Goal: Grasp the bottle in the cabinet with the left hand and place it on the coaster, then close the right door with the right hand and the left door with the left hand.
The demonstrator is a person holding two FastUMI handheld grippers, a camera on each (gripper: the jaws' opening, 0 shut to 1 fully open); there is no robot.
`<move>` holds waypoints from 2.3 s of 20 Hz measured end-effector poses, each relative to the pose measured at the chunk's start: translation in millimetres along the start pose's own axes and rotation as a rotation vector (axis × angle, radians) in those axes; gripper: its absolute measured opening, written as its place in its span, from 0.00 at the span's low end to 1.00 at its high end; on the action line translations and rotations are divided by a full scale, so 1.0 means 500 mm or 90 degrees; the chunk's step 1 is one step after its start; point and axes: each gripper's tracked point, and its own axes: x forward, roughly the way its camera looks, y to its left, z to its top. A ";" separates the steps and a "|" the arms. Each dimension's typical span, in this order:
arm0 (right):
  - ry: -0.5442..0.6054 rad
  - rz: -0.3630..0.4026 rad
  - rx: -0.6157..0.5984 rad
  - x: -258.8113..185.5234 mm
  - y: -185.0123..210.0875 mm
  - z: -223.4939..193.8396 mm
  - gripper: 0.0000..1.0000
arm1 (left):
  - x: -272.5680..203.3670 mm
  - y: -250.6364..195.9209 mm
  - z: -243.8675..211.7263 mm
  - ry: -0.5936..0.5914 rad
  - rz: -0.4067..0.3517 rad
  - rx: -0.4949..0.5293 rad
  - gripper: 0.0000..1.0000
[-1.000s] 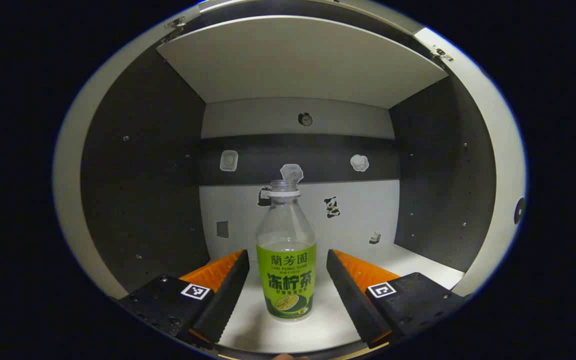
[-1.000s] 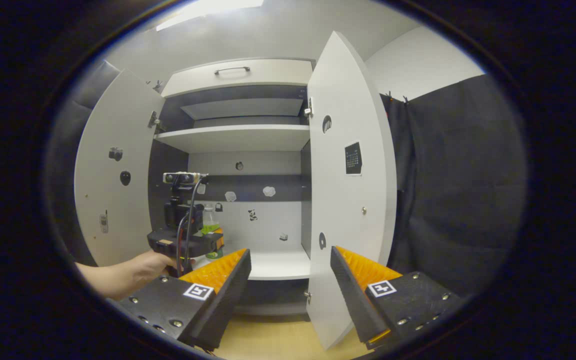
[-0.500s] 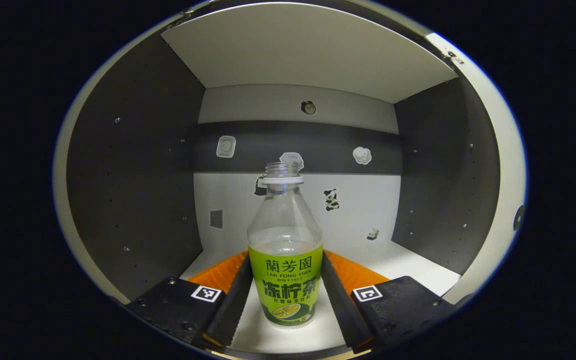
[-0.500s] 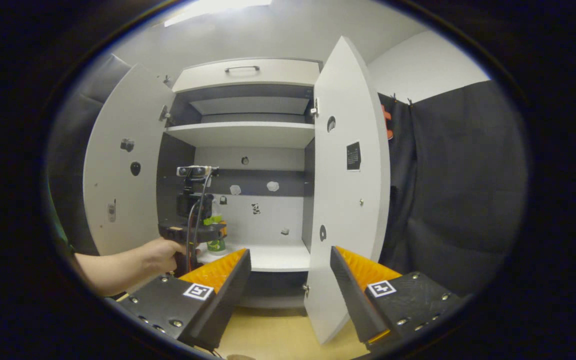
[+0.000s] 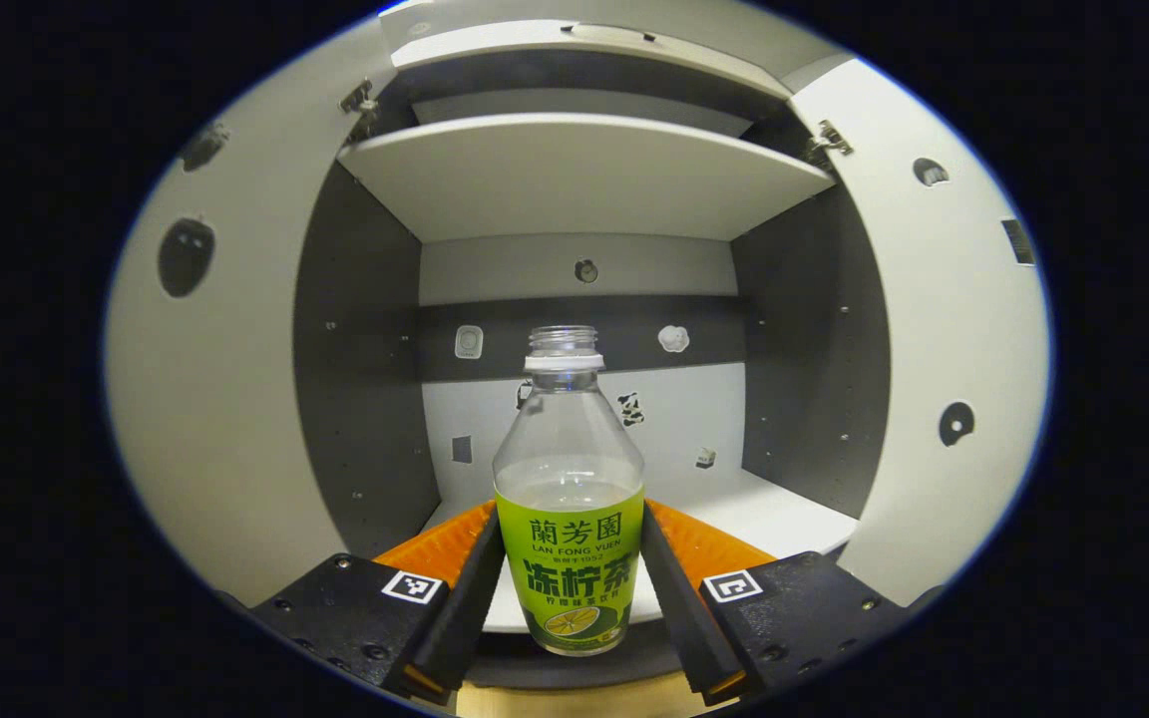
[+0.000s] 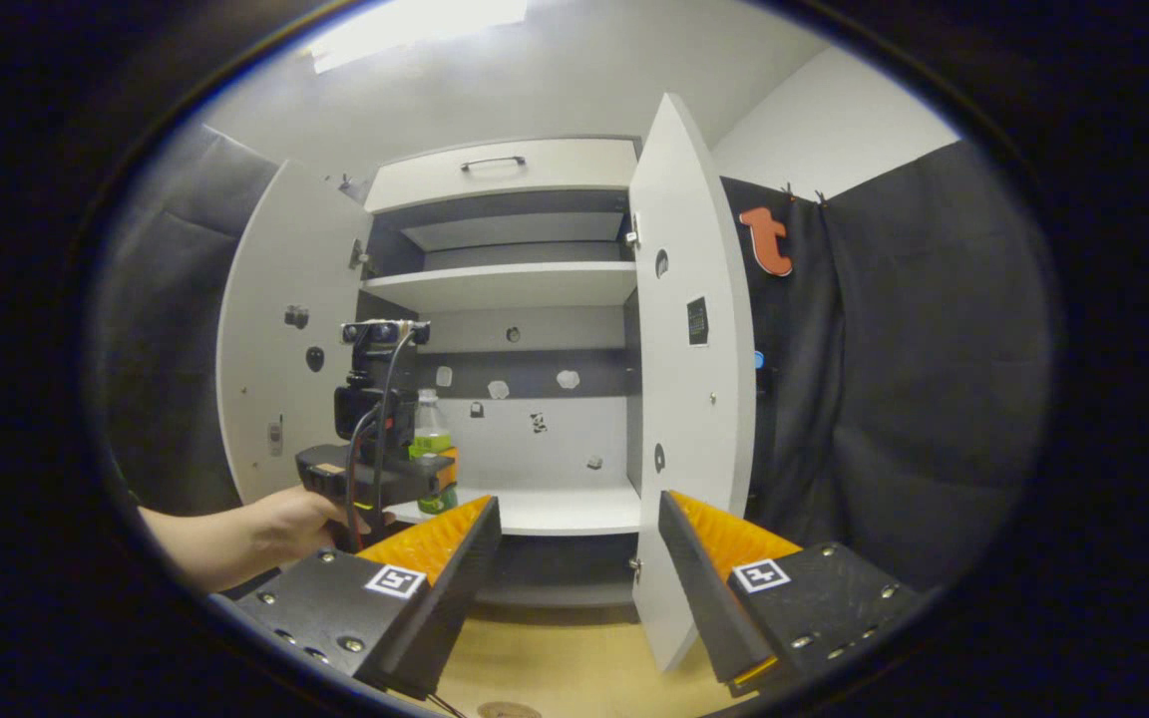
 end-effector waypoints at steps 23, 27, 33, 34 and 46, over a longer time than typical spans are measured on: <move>0.051 0.091 0.023 -0.237 -0.003 -0.060 0.94 | -0.452 -0.176 -0.234 0.055 -0.081 -0.039 0.81; 0.070 0.069 0.039 -0.225 -0.034 -0.081 0.96 | -0.482 -0.240 -0.319 0.072 -0.144 -0.020 0.81; 0.063 0.038 0.081 -0.189 -0.077 -0.074 0.96 | -0.533 -0.316 -0.413 0.057 -0.266 0.019 0.81; 0.053 0.037 0.094 -0.183 -0.078 -0.067 0.96 | -0.536 -0.324 -0.434 0.064 -0.279 0.018 0.80; 0.035 0.006 0.076 -0.075 -0.090 -0.074 0.98 | -0.508 -0.332 -0.600 0.116 -0.354 -0.014 0.81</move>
